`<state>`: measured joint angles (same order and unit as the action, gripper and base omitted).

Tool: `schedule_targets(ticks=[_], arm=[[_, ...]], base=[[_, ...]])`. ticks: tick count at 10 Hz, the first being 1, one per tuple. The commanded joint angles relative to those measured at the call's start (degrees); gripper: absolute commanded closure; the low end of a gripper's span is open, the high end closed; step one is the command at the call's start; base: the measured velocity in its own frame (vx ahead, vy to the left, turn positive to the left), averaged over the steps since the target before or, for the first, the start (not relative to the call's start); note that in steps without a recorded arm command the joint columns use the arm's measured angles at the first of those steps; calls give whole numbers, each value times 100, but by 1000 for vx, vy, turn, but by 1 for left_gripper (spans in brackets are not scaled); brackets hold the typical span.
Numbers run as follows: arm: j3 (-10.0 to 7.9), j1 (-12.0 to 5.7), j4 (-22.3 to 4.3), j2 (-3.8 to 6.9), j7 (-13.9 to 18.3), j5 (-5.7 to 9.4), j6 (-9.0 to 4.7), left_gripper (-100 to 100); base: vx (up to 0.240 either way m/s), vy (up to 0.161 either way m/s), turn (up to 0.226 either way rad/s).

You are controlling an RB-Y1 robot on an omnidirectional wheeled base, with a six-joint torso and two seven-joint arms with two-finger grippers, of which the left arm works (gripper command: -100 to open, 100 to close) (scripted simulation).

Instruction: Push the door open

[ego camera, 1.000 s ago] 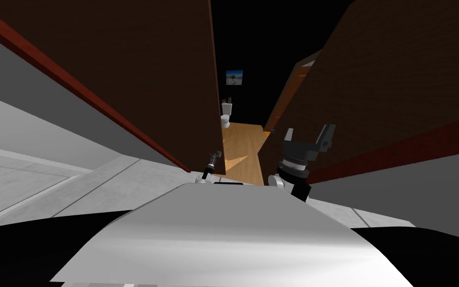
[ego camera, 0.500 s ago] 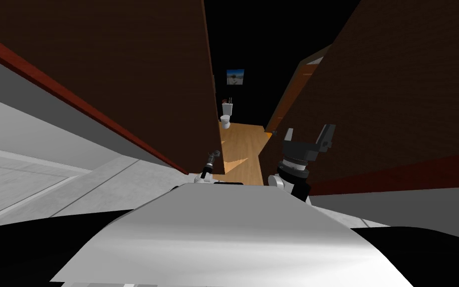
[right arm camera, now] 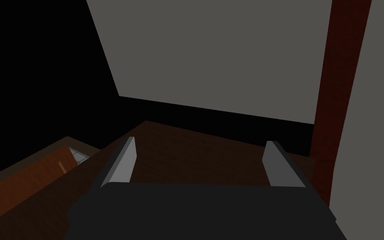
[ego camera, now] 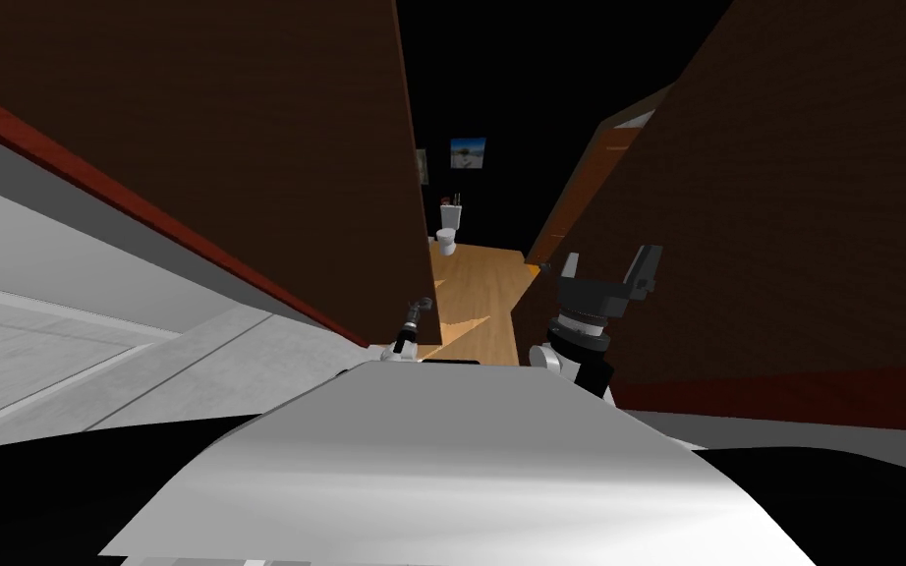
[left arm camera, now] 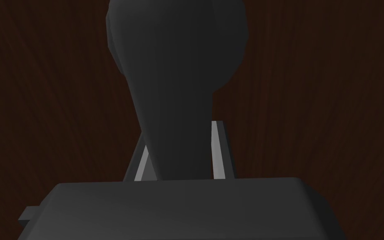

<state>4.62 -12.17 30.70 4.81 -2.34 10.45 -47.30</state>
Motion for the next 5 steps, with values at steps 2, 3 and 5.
schedule_targets(ticks=[2,3,5], arm=[[-229,12,100,81,-81,108,30,100],[-229,12,100,81,-81,108,30,100],[-333,13,91,90,-116,158,26,100]], base=[[176,-98,59],[142,-70,50],[142,-57,34]])
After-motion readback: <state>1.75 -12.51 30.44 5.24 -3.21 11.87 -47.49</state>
